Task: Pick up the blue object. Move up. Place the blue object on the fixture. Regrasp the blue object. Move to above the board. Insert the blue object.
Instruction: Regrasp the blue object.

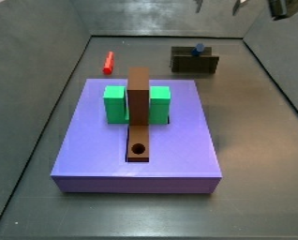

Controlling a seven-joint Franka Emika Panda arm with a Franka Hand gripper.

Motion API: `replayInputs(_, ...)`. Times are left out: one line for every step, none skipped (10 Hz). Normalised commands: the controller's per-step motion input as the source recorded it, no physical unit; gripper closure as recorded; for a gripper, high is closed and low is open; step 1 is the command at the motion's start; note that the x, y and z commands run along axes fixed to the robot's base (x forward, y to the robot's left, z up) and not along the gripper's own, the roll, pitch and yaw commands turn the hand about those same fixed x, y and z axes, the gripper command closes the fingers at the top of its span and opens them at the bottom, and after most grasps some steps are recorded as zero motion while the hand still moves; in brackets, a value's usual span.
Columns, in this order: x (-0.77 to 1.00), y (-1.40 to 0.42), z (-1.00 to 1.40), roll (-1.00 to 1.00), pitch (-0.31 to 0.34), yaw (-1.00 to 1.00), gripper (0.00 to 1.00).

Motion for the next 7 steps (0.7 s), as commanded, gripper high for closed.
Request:
replayInputs(-0.22, 0.01, -0.23, 0.07, 0.0, -0.05, 0.0)
replayInputs(-0.17, 0.0, -0.19, 0.09, 0.0, -0.04, 0.0)
replayInputs(-0.1, 0.0, -0.14, 0.02, 0.0, -0.04, 0.0)
replayInputs(0.0, 0.0, -0.11, 0.0, 0.0, -0.01, 0.0)
replayInputs(0.0, 0.0, -0.06, 0.0, 0.0, 0.0, 0.0)
replayInputs(0.0, 0.0, -0.03, 0.0, 0.0, 0.0, 0.0)
replayInputs(0.0, -0.01, 0.0, 0.01, 0.0, 0.0, 0.0)
